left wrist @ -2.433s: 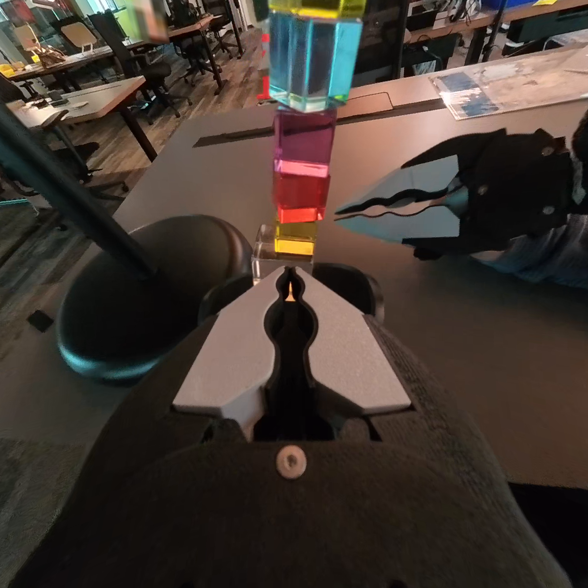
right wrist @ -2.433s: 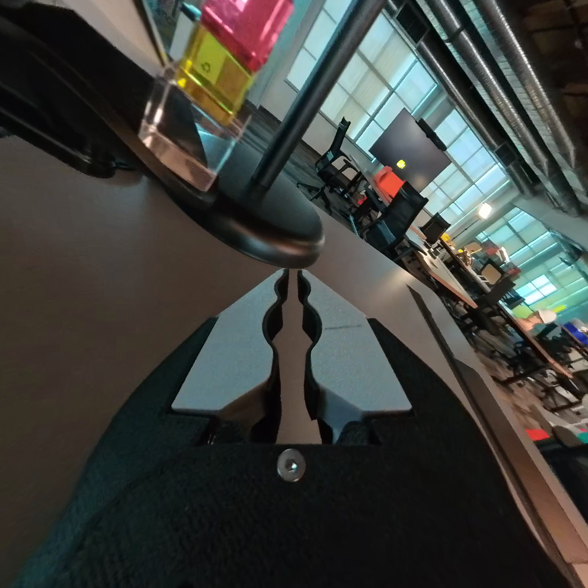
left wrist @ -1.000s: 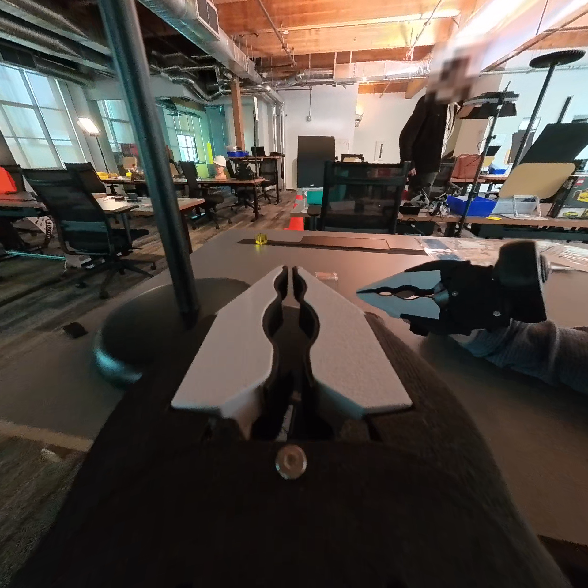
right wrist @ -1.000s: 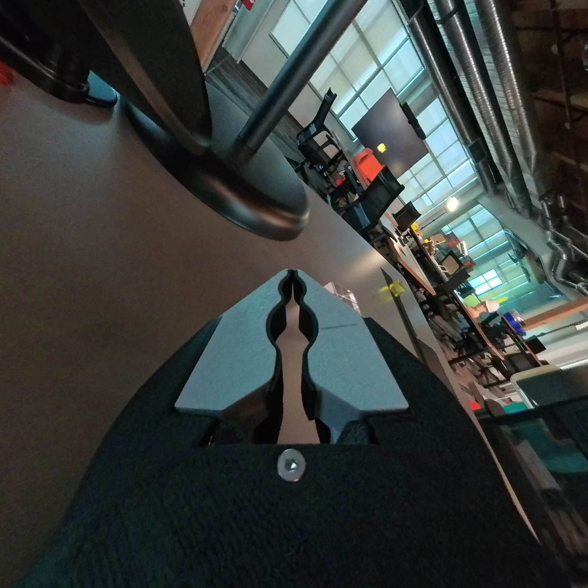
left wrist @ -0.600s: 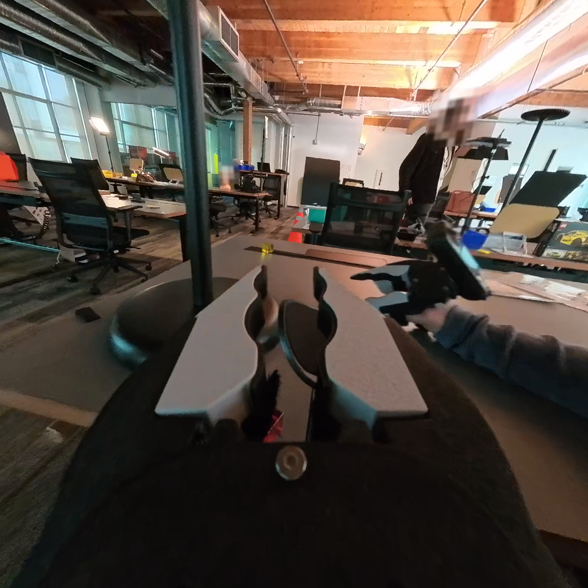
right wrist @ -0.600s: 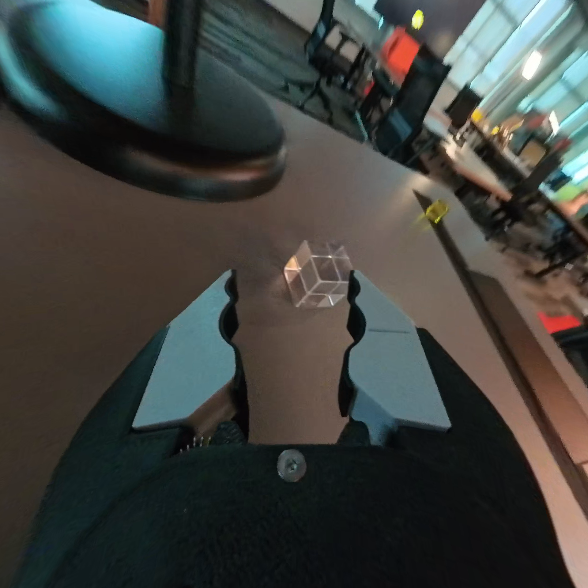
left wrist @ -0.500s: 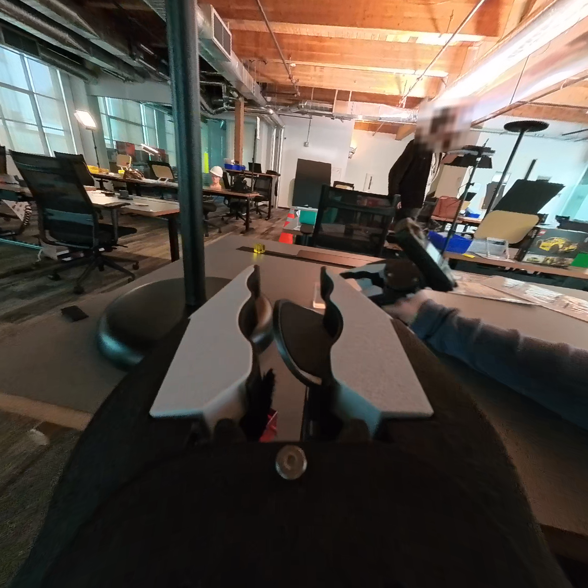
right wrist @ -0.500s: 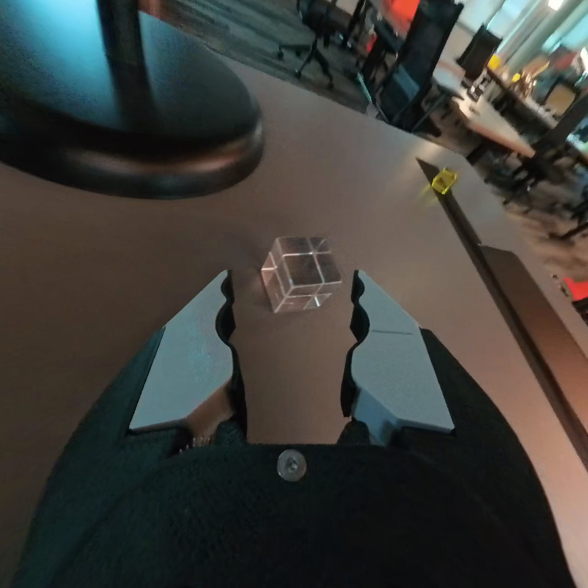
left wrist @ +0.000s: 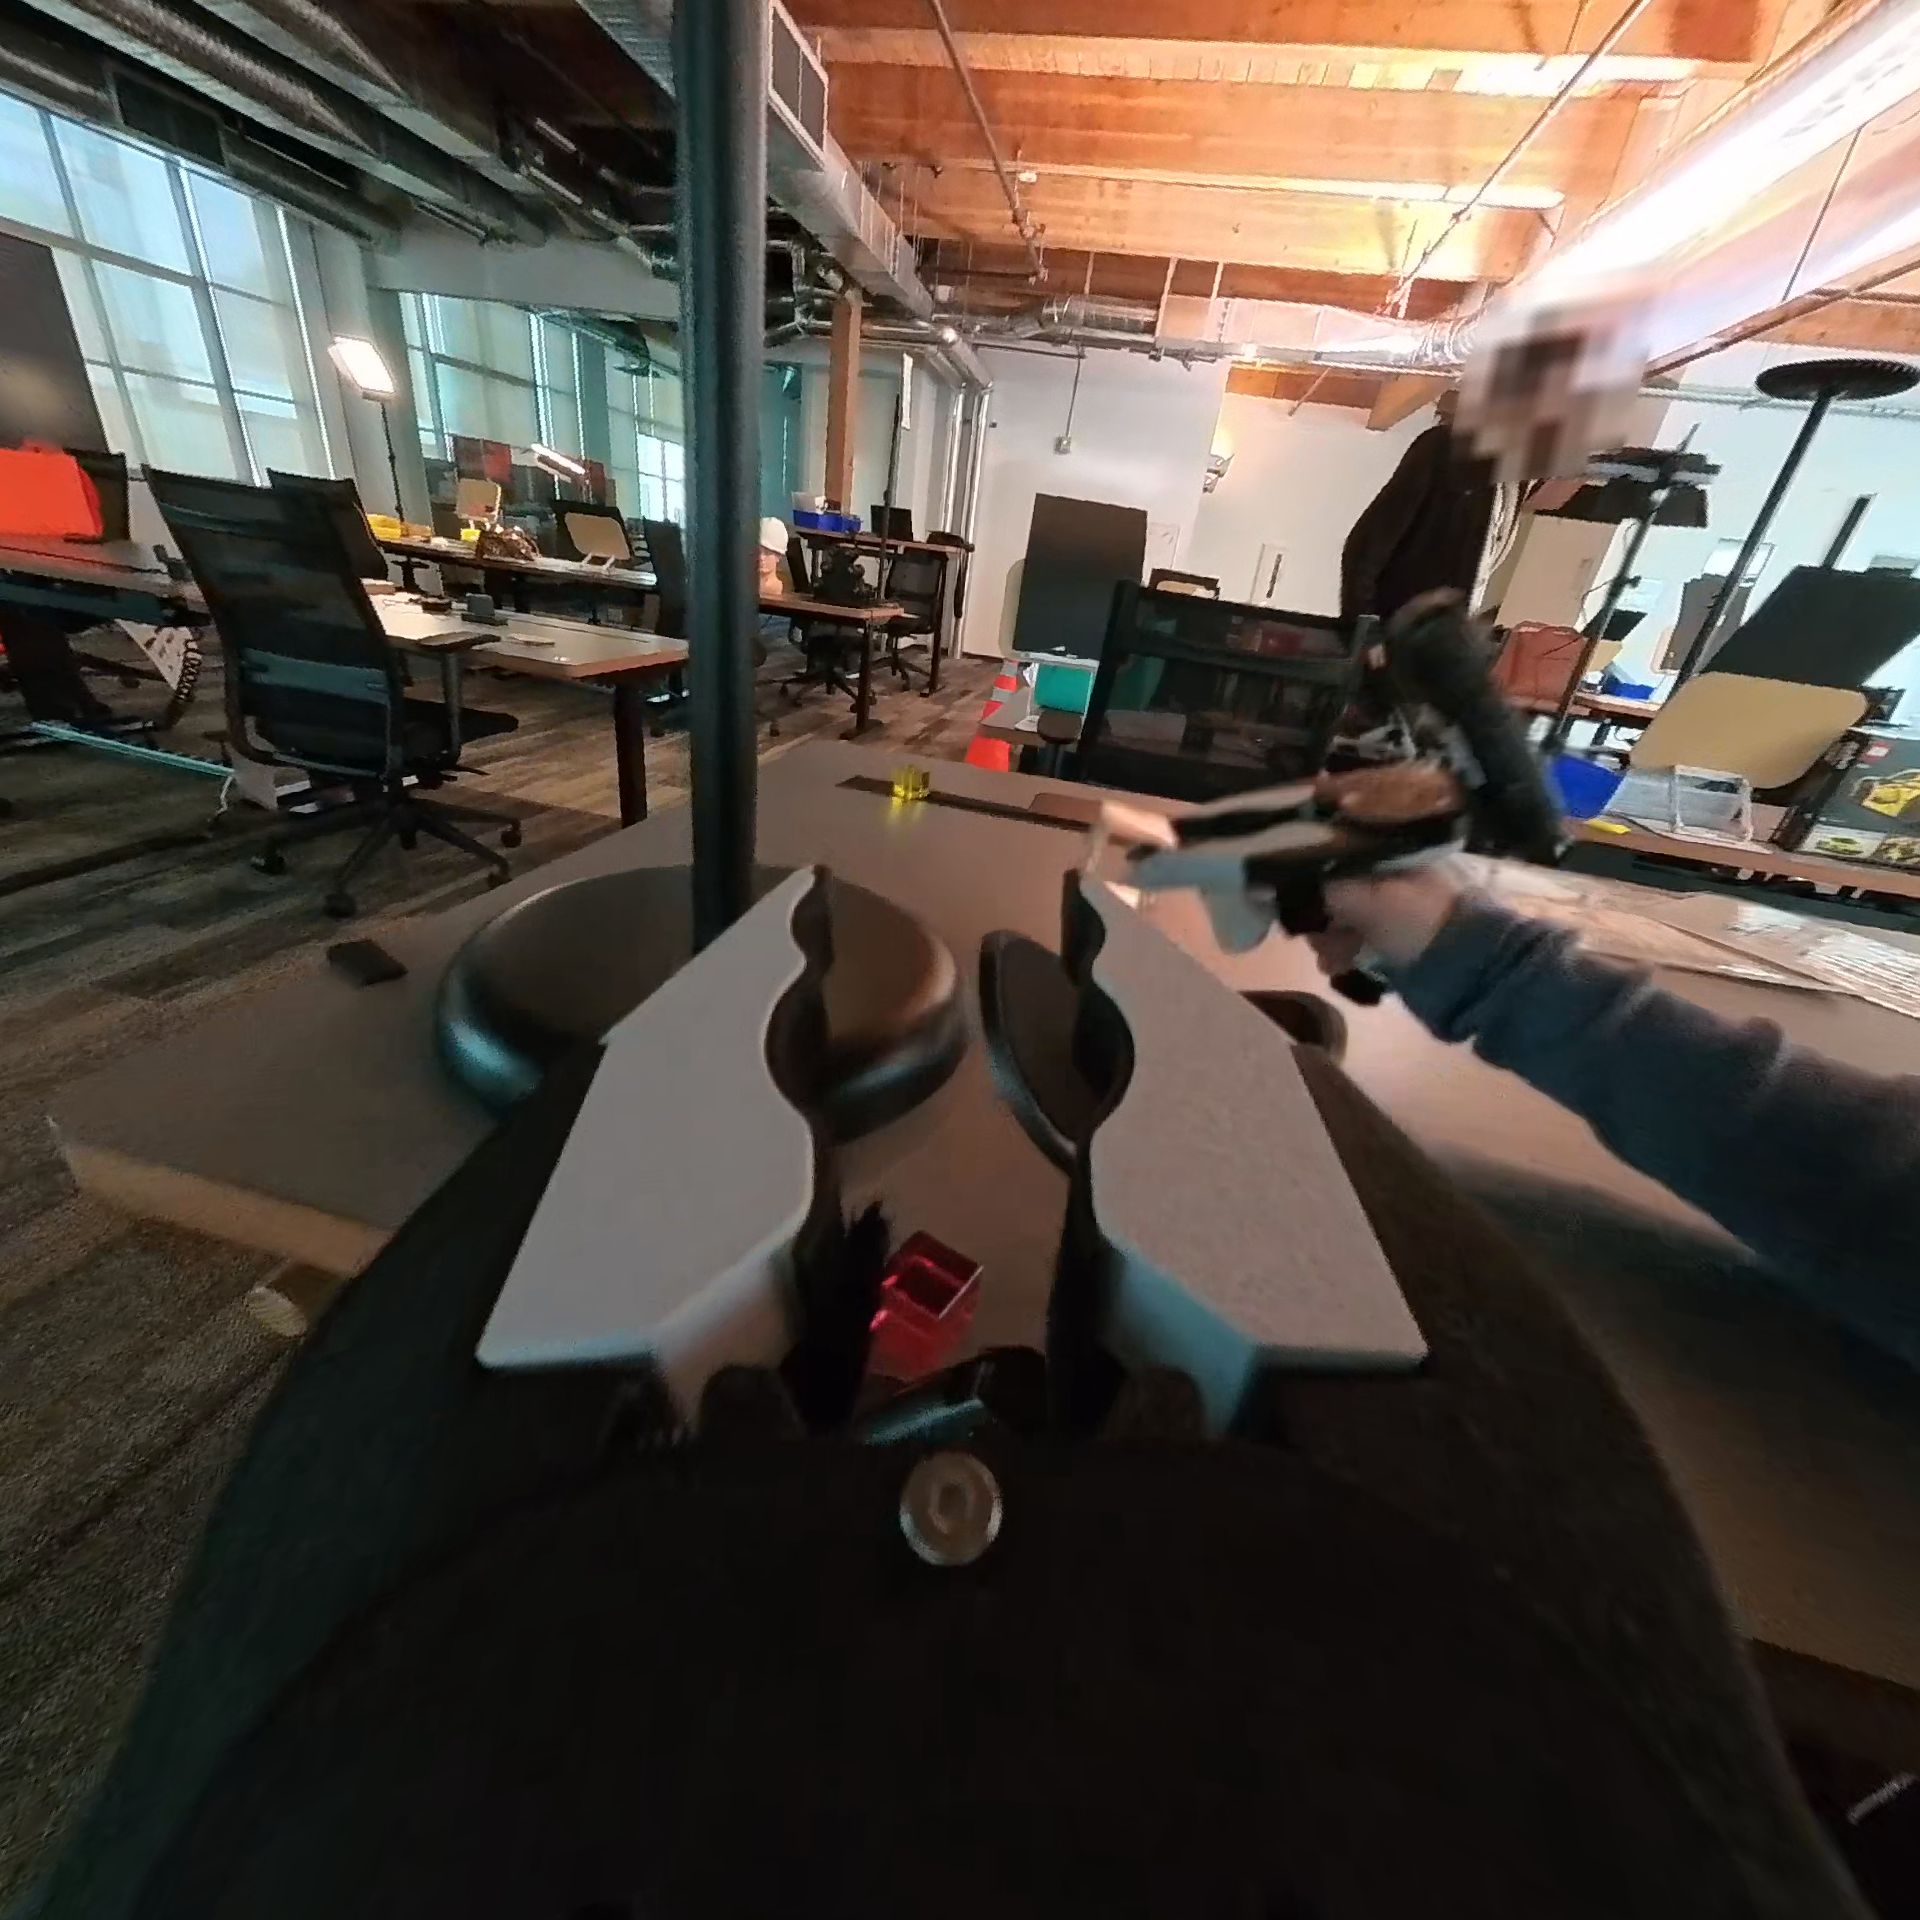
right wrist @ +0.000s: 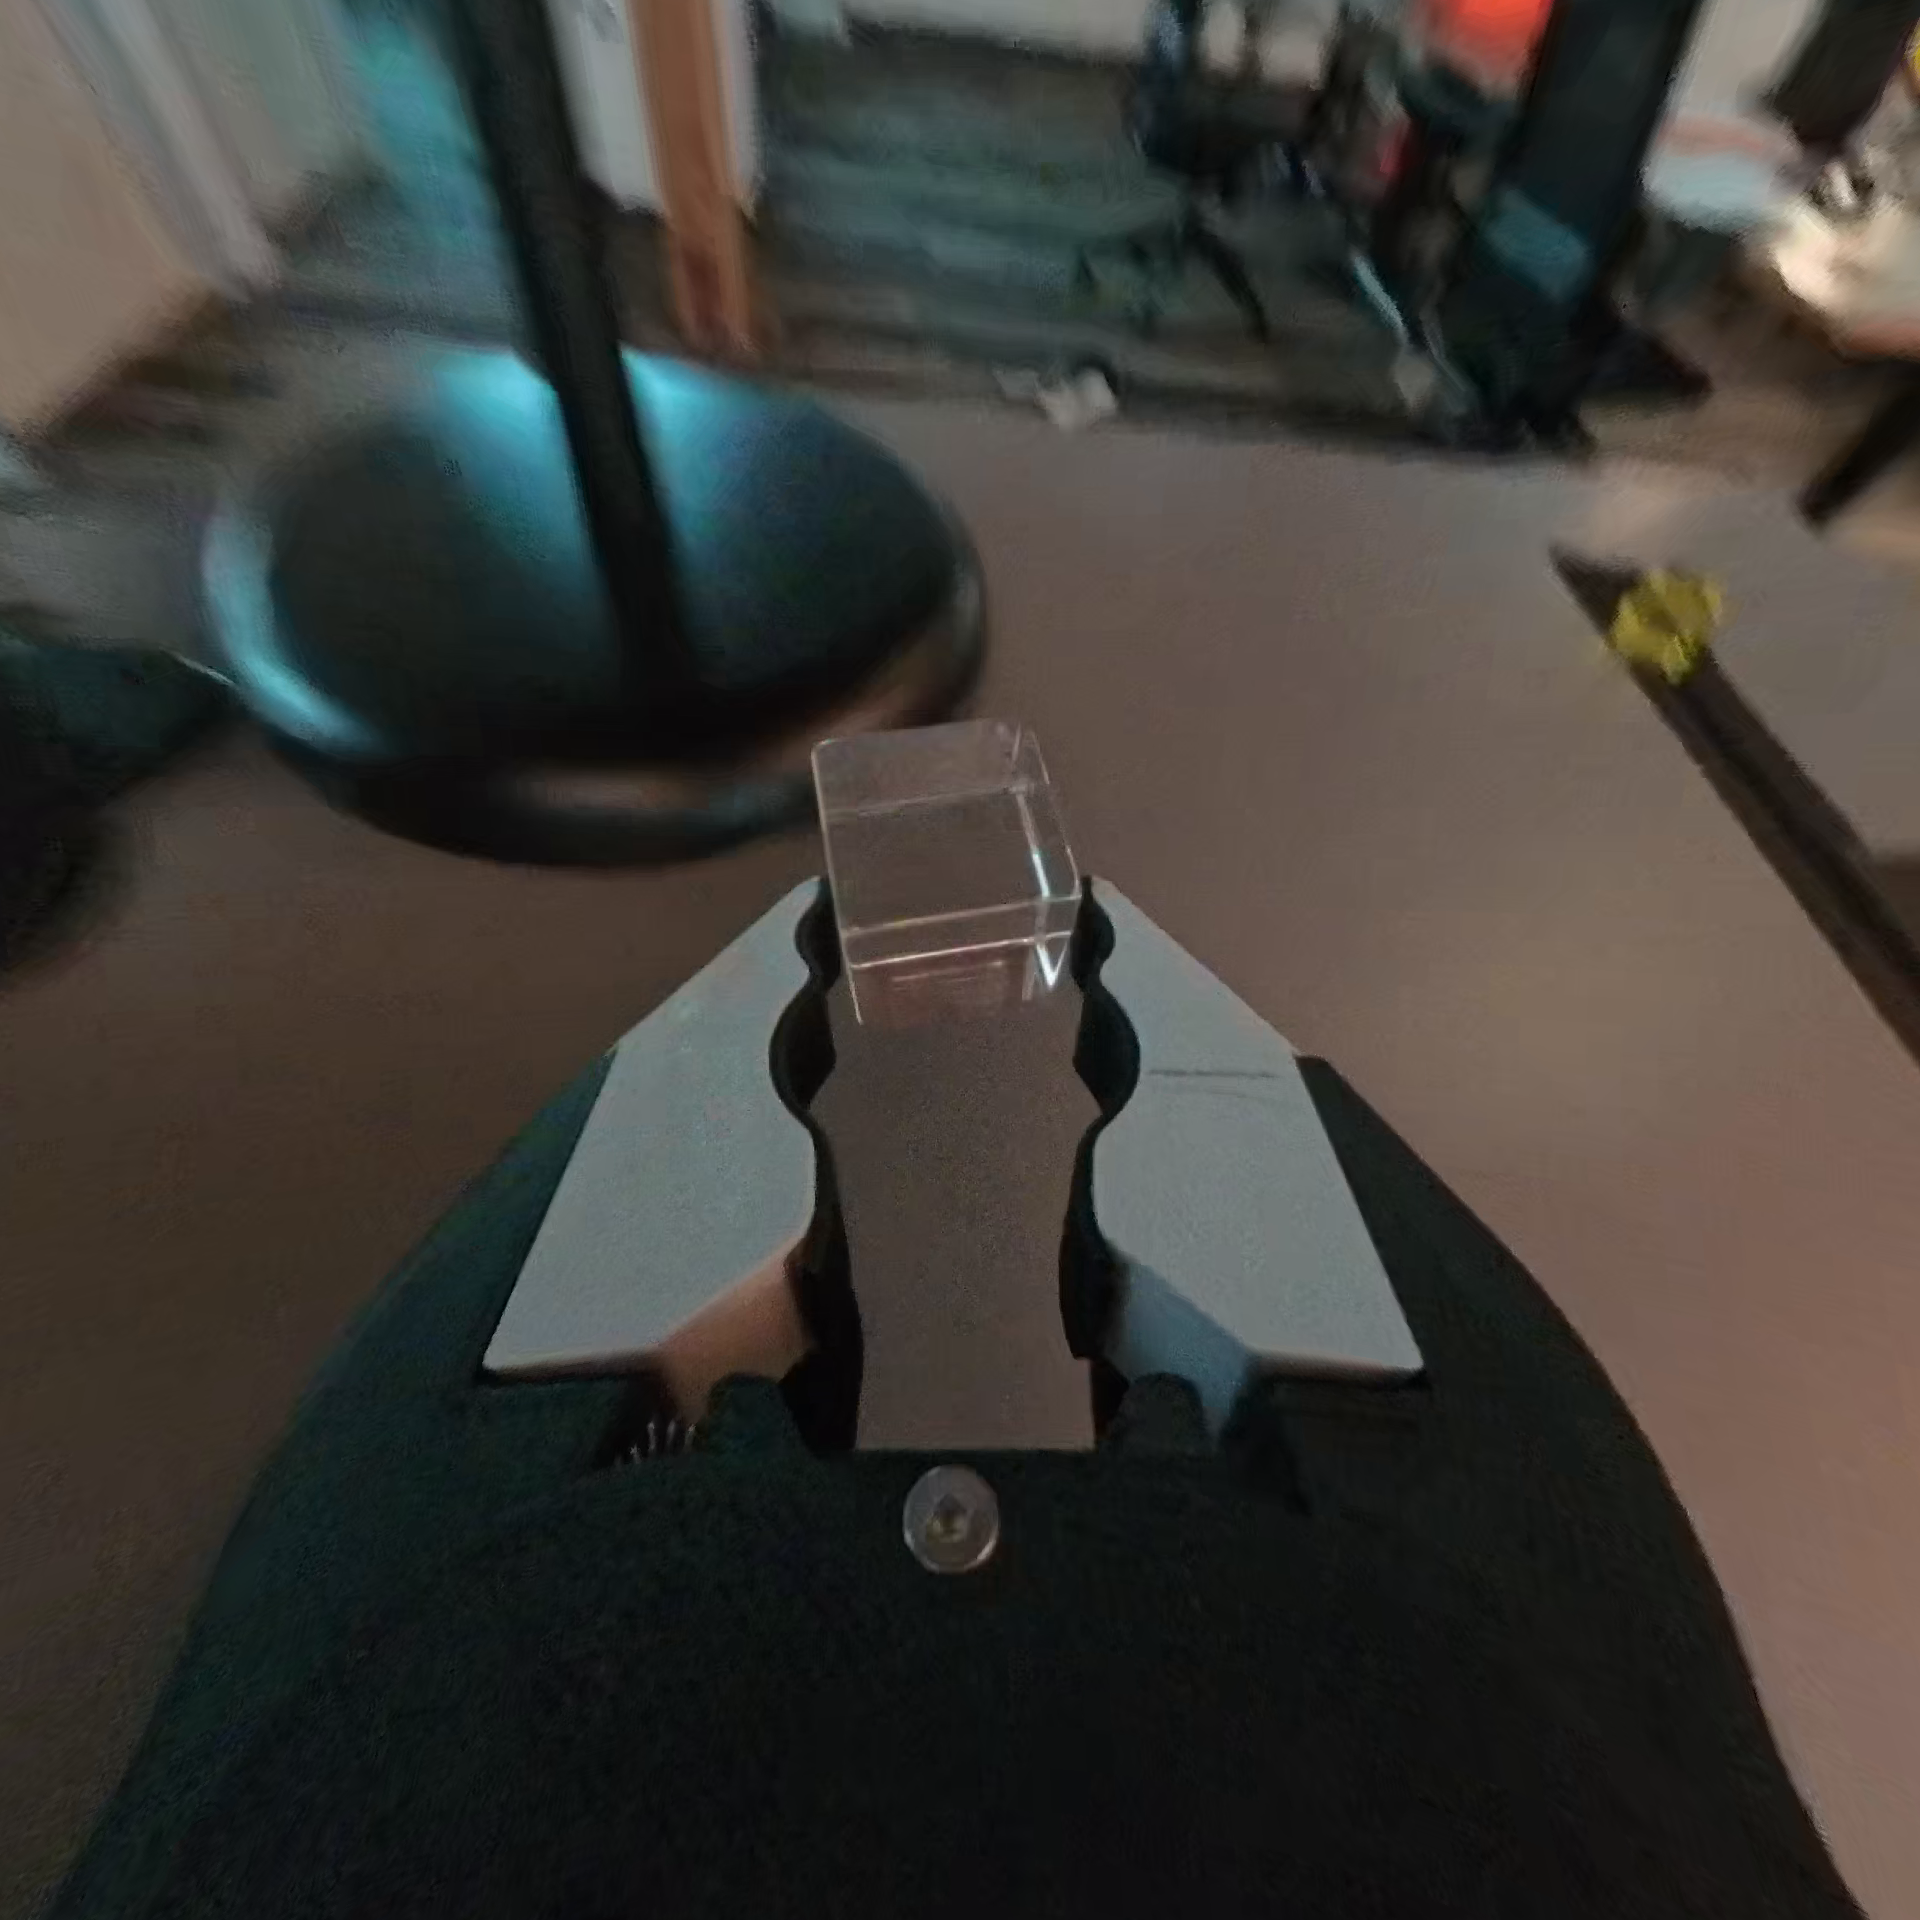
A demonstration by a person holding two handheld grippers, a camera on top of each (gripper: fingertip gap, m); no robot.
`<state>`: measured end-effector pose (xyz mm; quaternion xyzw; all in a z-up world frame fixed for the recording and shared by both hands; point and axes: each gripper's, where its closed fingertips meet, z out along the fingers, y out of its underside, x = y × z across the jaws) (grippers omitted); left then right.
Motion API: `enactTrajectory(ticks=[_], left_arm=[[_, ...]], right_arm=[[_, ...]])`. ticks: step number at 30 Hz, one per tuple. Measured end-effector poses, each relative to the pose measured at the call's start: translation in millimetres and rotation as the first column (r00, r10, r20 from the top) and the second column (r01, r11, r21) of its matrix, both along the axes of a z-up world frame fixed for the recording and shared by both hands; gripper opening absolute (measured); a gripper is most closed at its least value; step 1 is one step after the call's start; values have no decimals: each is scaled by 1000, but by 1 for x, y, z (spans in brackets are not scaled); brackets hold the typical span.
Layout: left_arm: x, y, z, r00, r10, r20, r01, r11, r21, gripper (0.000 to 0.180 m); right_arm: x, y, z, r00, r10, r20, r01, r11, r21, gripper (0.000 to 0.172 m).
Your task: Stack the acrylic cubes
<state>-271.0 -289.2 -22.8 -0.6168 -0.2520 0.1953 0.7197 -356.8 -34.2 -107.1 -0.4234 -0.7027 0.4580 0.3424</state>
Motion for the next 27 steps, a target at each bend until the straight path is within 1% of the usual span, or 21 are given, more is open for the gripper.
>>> enactTrajectory(ticks=[2, 4, 6, 7, 8, 12, 16, 20, 23, 27], left_arm=[[-5, 0, -8, 1000, 2, 23, -2, 1000, -20, 43], [-9, 1, -16, 999, -3, 49, 5, 999, -48, 42], [-14, 2, -26, 997, -7, 79, 13, 997, -78, 42], [-16, 3, -31, 995, -10, 95, 19, 996, -93, 42], [-17, 4, -36, 994, -13, 111, 25, 994, -106, 42], [-19, 11, -54, 986, -37, 161, 63, 985, -162, 42], [-12, 21, -56, 983, -96, 158, 122, 978, -167, 42], [-6, 29, -54, 979, -134, 151, 158, 975, -155, 42], [-1, 34, -53, 976, -165, 146, 186, 971, -148, 42], [2, 39, -52, 975, -178, 131, 197, 969, -148, 42]], right_arm=[[15, -41, 39, 982, 171, -76, -176, 981, -76, 43], [38, -82, 65, 934, 344, -99, -354, 928, -116, 42], [65, -120, 79, 855, 513, -78, -519, 844, -138, 43], [76, -135, 81, 817, 573, -60, -575, 806, -141, 43], [85, -145, 81, 793, 608, -36, -607, 784, -130, 43], [100, -169, 63, 748, 660, 72, -659, 751, -39, 43], [99, -178, 51, 740, 662, 118, -661, 748, -60, 43], [96, -179, 40, 735, 660, 157, -657, 750, -77, 41], [96, -176, 42, 735, 661, 149, -655, 750, -94, 39], [98, -168, 49, 744, 653, 143, -645, 757, -105, 43]])
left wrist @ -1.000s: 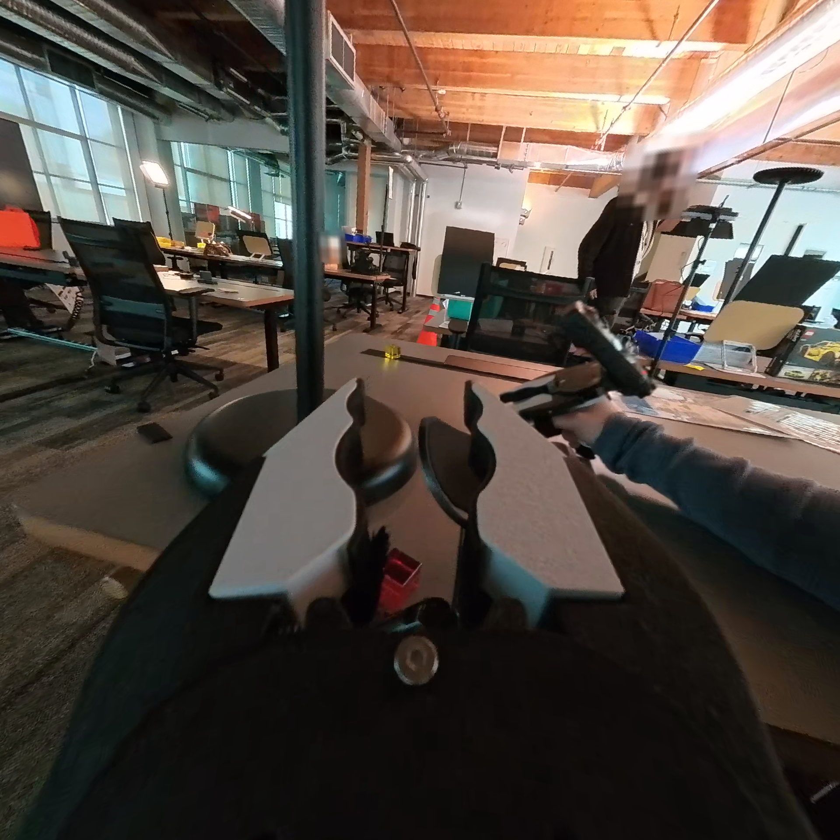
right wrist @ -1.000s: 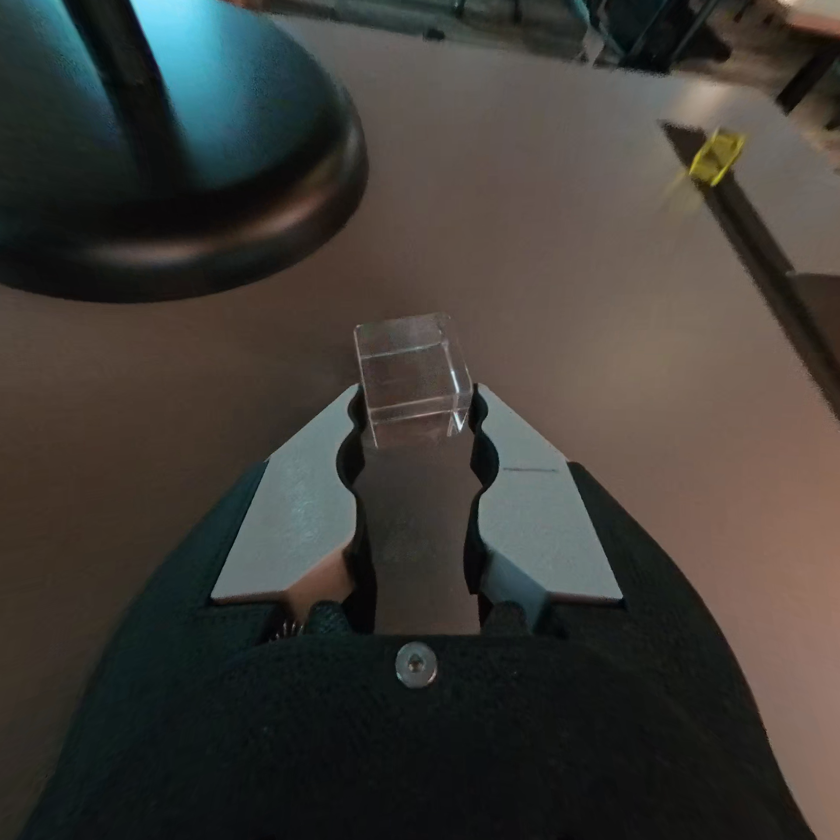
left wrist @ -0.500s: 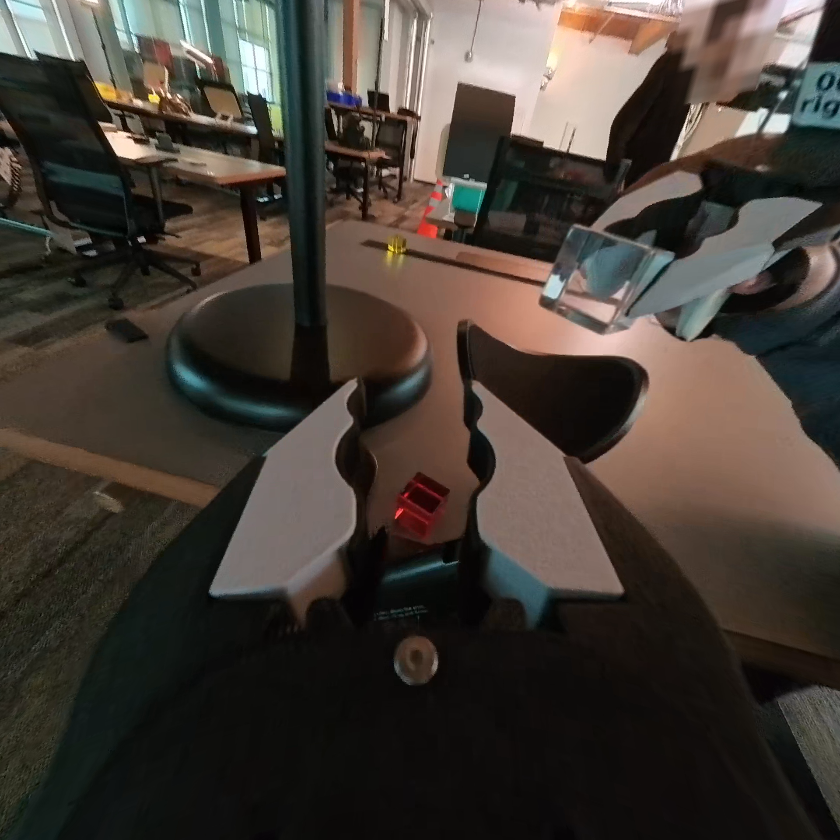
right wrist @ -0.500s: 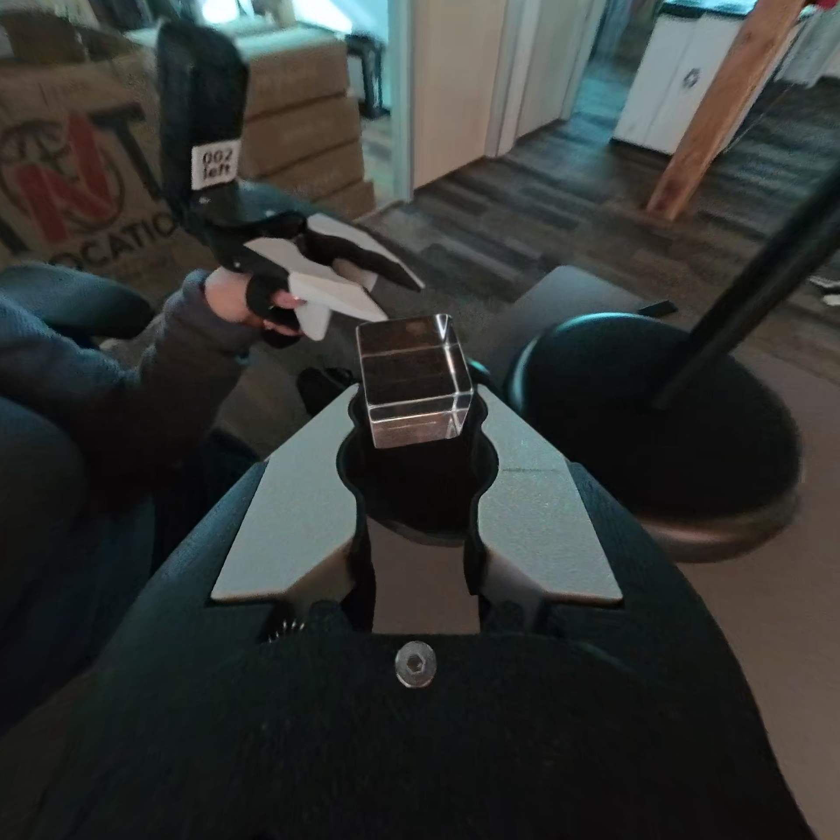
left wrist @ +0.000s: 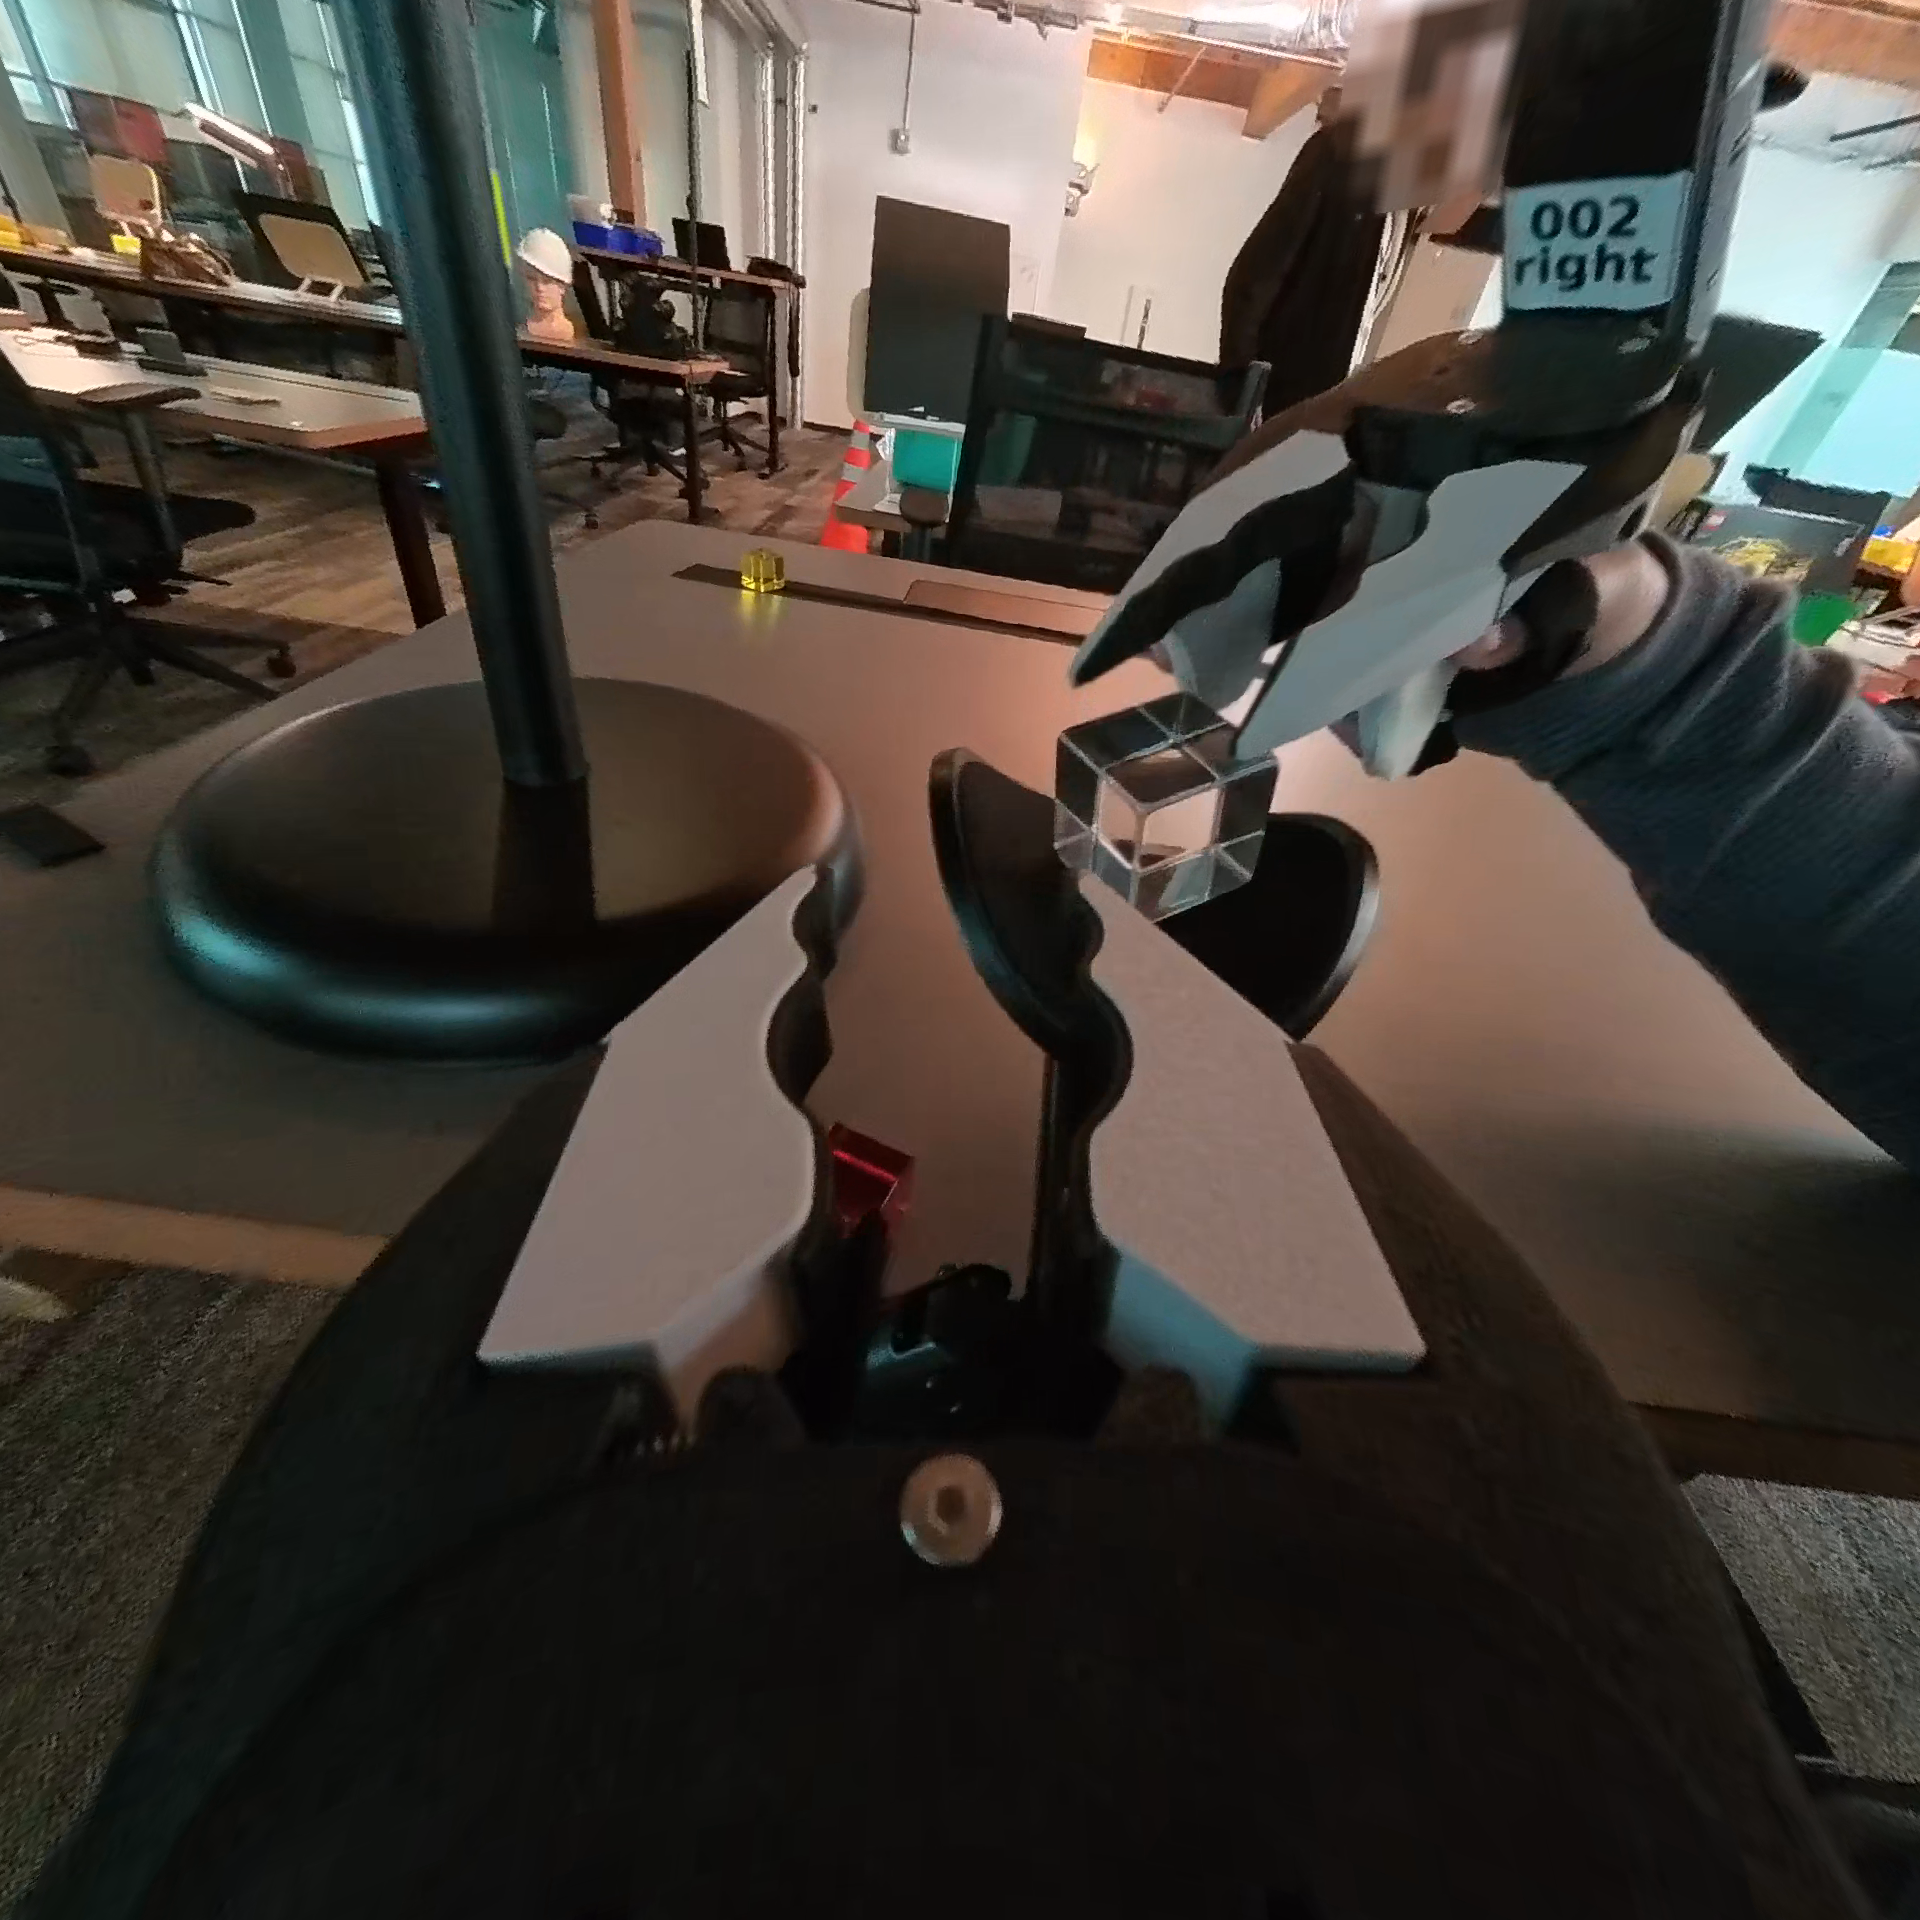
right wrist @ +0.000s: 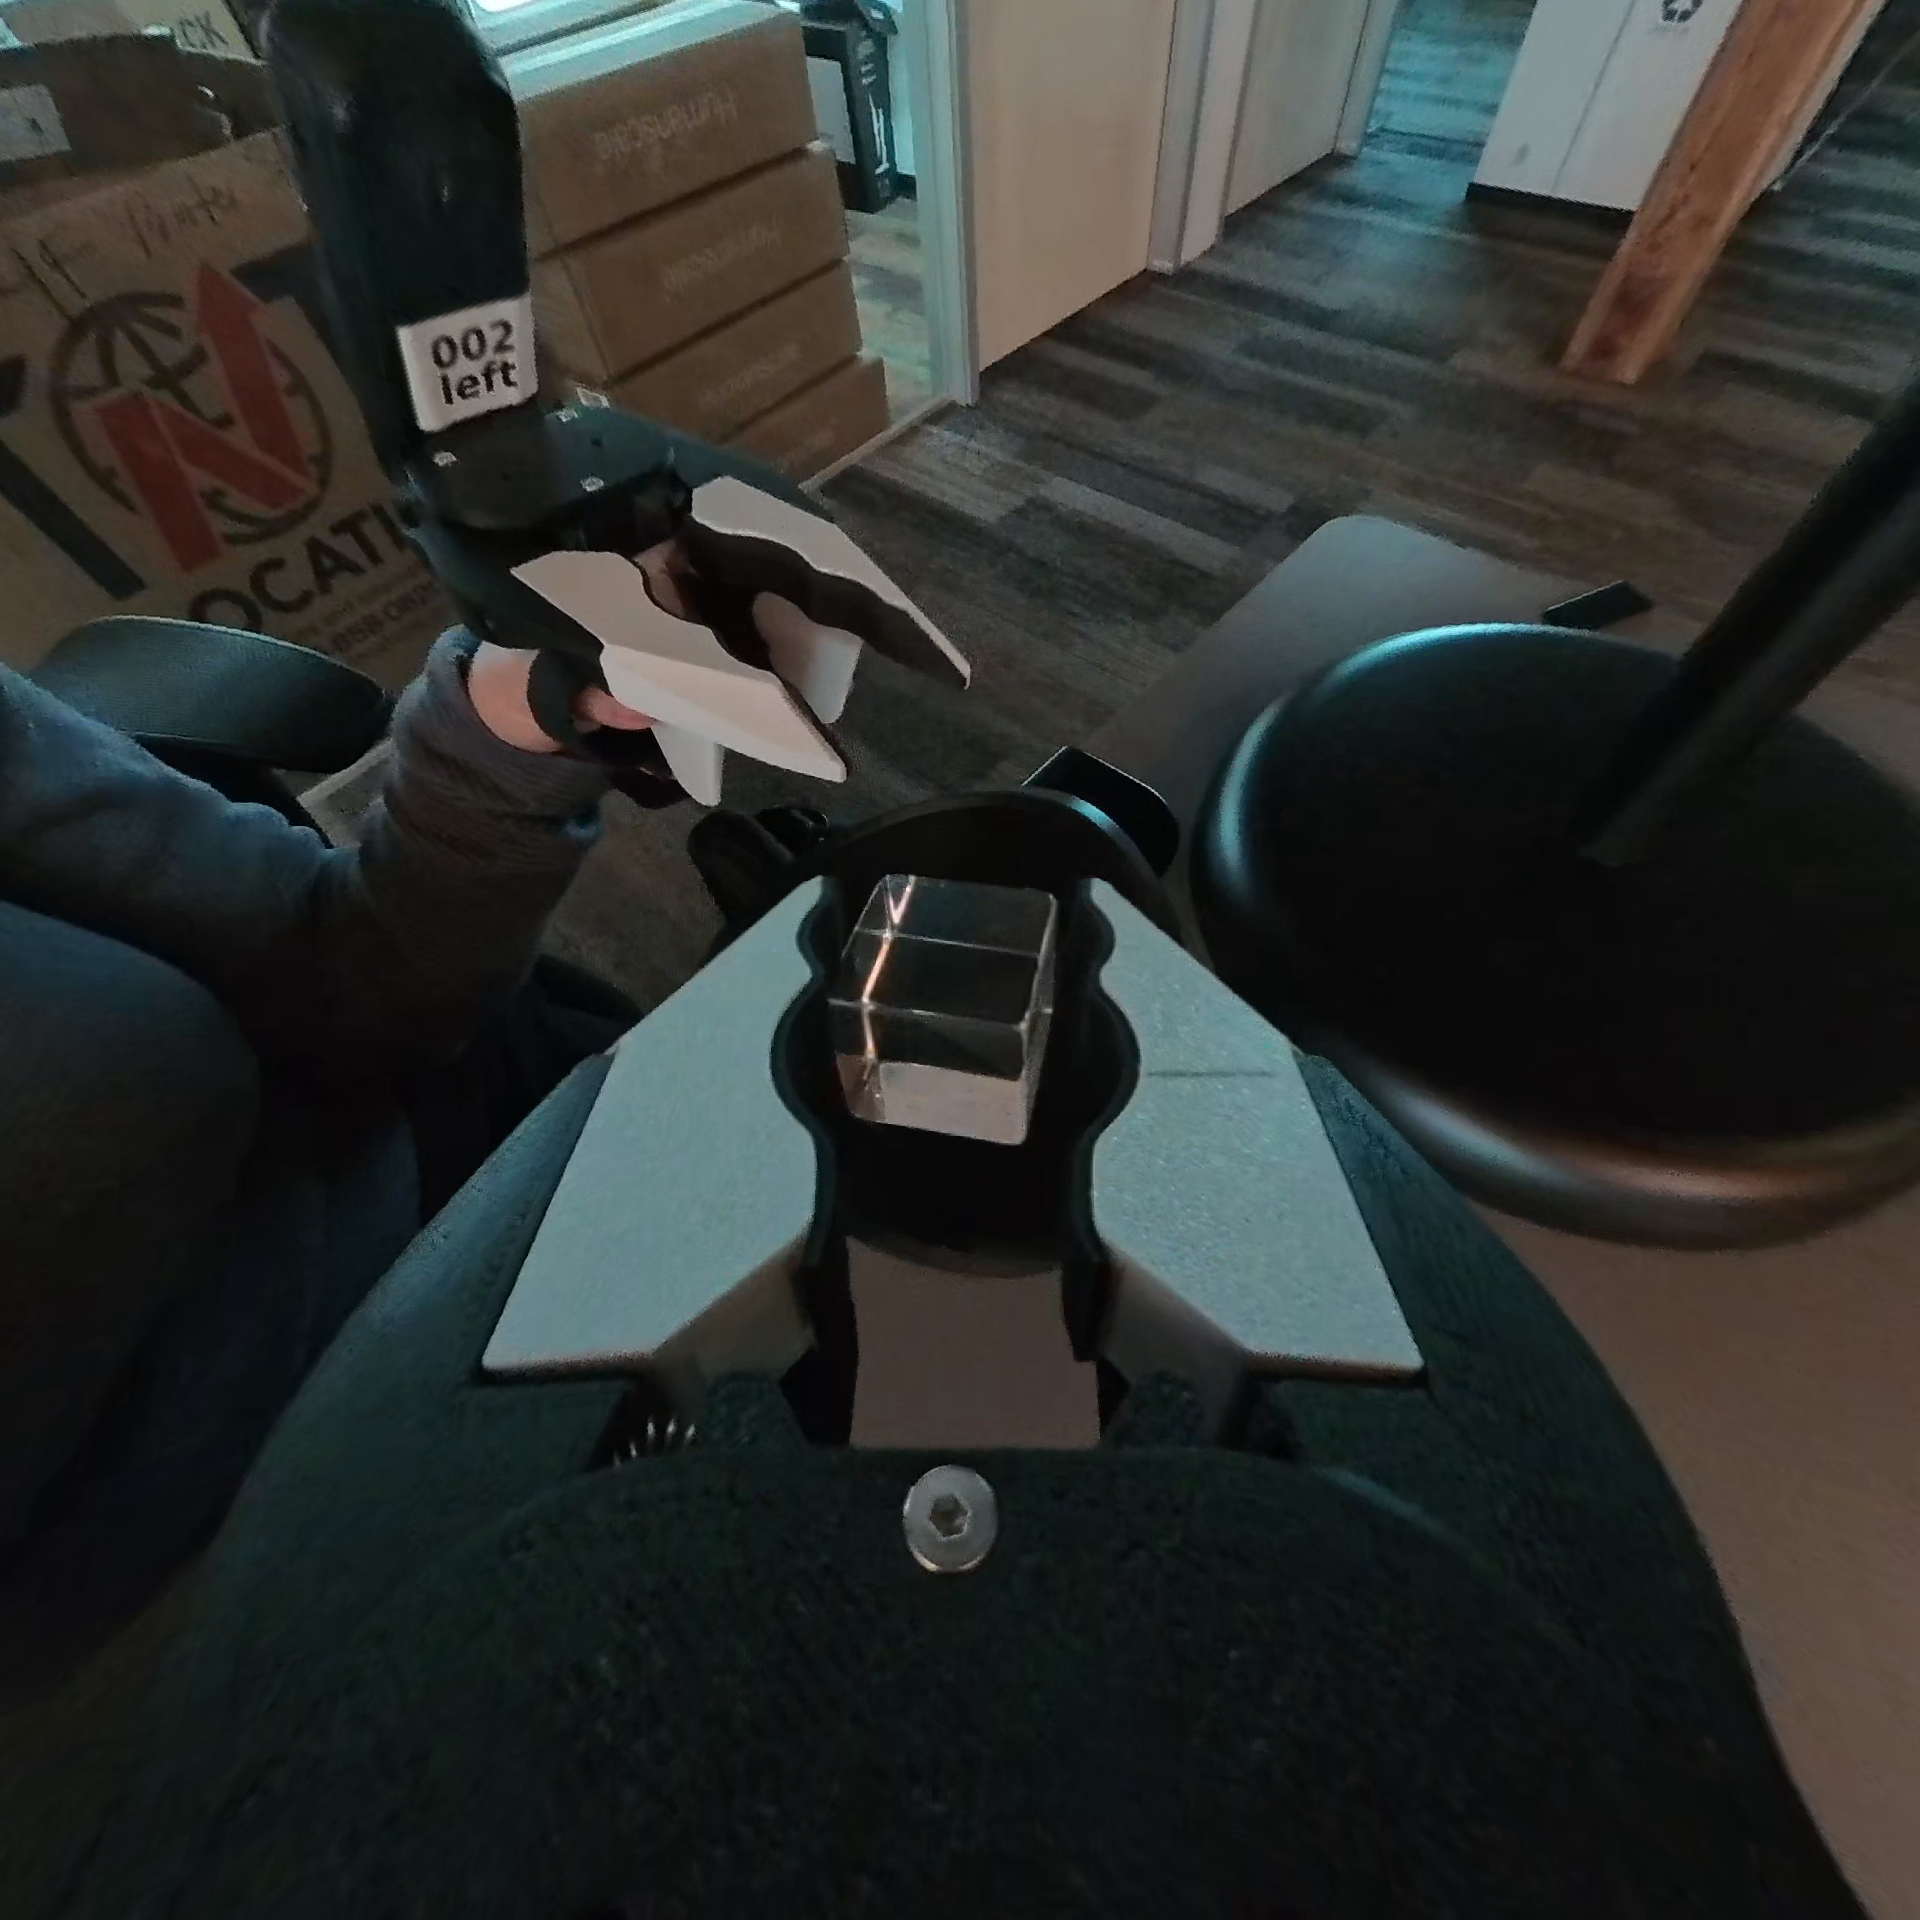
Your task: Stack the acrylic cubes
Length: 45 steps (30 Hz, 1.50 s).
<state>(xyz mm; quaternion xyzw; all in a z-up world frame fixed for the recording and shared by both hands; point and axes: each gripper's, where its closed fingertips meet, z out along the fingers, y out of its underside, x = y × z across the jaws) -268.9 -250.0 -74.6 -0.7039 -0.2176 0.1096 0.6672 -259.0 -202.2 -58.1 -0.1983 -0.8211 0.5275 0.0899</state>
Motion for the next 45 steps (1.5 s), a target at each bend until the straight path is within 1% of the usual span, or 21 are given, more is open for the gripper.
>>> enactTrajectory(ticks=[2, 6, 8, 10, 12, 14, 18, 20, 24, 29, 31, 32, 35, 37, 39, 41, 42, 43, 45], left_arm=[[1, 2, -1, 1000, -8, 3, 8, 1000, -2, 42], [3, 4, -3, 1000, -19, 14, 19, 1000, -12, 42], [4, 5, -6, 999, -32, 25, 32, 999, -26, 42], [8, 7, -9, 998, -57, 32, 58, 997, -45, 43], [11, 10, -12, 996, -76, 38, 78, 995, -66, 45], [14, 13, -16, 994, -94, 49, 98, 991, -87, 44], [17, 17, -24, 990, -115, 77, 124, 984, -127, 41], [18, 19, -27, 989, -121, 87, 132, 982, -137, 40], [19, 20, -28, 988, -124, 93, 136, 980, -145, 40], [16, 11, -23, 992, -106, 75, 115, 985, -131, 46], [8, 1, -19, 995, -73, 69, 79, 992, -98, 48], [2, -5, -18, 996, -50, 74, 55, 995, -77, 47], [-16, -21, -24, 991, 25, 134, -18, 999, -51, 45], [-24, -26, -37, 981, 64, 181, -48, 994, -96, 40], [-30, -29, -54, 969, 114, 218, -75, 981, -179, 35], [-34, -29, -71, 956, 153, 250, -85, 961, -265, 33], [-34, -29, -79, 950, 168, 262, -85, 950, -301, 28], [-37, -30, -83, 947, 192, 258, -100, 938, -332, 24], [-38, -31, -84, 954, 194, 227, -107, 931, -349, 25]], right_arm=[[2, 4, -1, 1000, -10, 28, 10, 1000, 9, 46], [10, 9, -13, 992, -6, 123, -4, 997, 75, 50], [12, 12, -19, 989, -11, 146, -5, 994, 113, 50], [12, 11, -21, 988, -18, 153, -1, 992, 125, 43], [12, 9, -22, 986, -35, 165, 13, 991, 133, 41], [10, 7, -22, 979, -78, 188, 51, 988, 144, 41], [8, 5, -24, 938, -223, 267, 183, 969, 165, 41], [12, 5, -29, 929, -258, 266, 203, 955, 217, 41], [15, 5, -33, 934, -290, 209, 225, 931, 288, 41], [16, 3, -33, 931, -311, 191, 243, 919, 310, 42], [18, 0, -29, 933, -300, 198, 237, 928, 288, 59], [18, 0, -23, 935, -298, 191, 242, 933, 268, 63], [17, 3, 0, 944, -294, 153, 265, 947, 185, 65], [17, 8, 17, 947, -297, 127, 282, 952, 124, 65], [14, 16, 30, 944, -315, 95, 308, 948, 78, 62], [11, 23, 38, 940, -334, 77, 331, 943, 47, 59], [11, 27, 40, 937, -341, 76, 339, 940, 35, 58], [10, 29, 42, 935, -345, 78, 344, 939, 24, 57], [10, 32, 46, 935, -346, 82, 346, 938, 7, 57]])
